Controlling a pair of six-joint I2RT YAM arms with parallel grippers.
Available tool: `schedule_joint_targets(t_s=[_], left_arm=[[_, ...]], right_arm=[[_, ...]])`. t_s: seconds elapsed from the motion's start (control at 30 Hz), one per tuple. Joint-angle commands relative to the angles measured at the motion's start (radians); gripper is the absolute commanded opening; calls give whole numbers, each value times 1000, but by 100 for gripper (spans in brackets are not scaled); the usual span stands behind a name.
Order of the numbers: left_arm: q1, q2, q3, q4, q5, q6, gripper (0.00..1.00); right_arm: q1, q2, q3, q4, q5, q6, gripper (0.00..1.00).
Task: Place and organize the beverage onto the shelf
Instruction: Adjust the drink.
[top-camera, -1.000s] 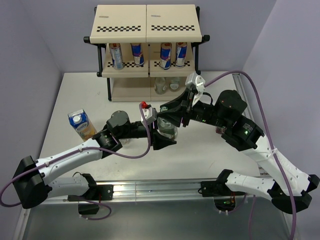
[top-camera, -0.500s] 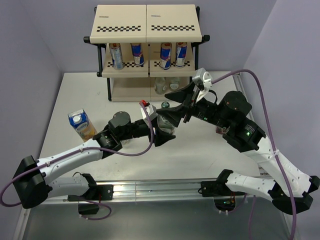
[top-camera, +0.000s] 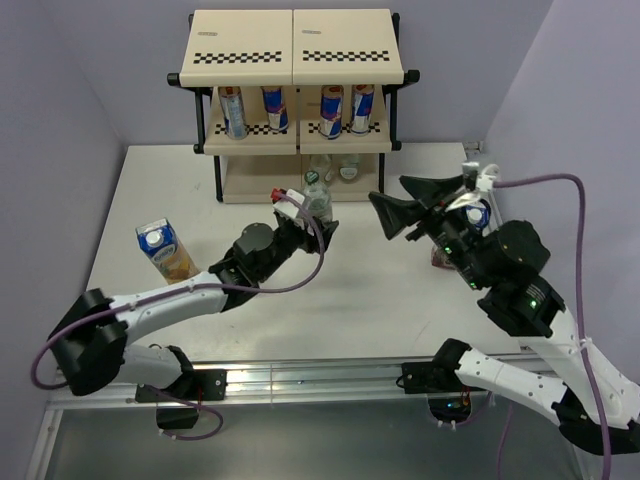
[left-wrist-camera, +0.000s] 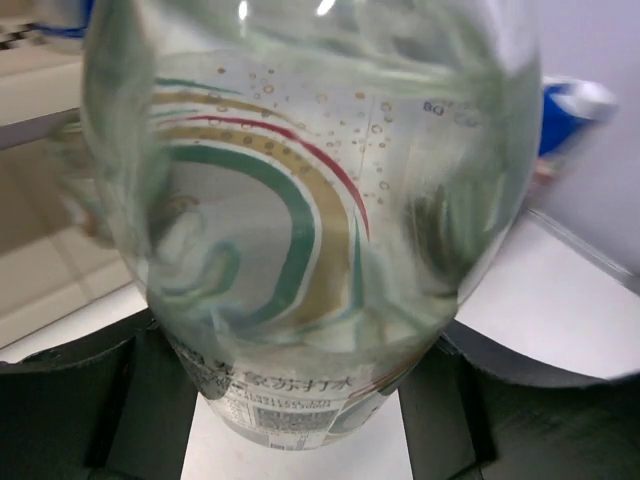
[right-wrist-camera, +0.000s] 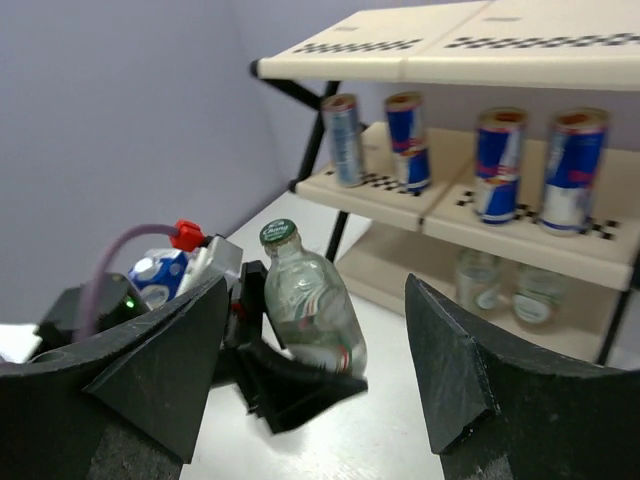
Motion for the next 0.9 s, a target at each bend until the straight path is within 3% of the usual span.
schedule_joint_targets(t_s=[0.0,0.23,0.43,0.67,0.87], left_arm=[[22,79,28,383,-237,70,0],[116,319,38,680,-326,89,0],[174,526,108,814,-409,57,0],[192,714,203,911,-504,54,0],[222,803,275,885,-520,15,0]], right_arm=[[3,-57,-33,43,143,-3,78],[2,-170,-131,69,179,7,78],[3,-233,-163,77,198,12,78],[2,-296,-209,101,199,26,78],[2,-314,-224,107,188,15,78]])
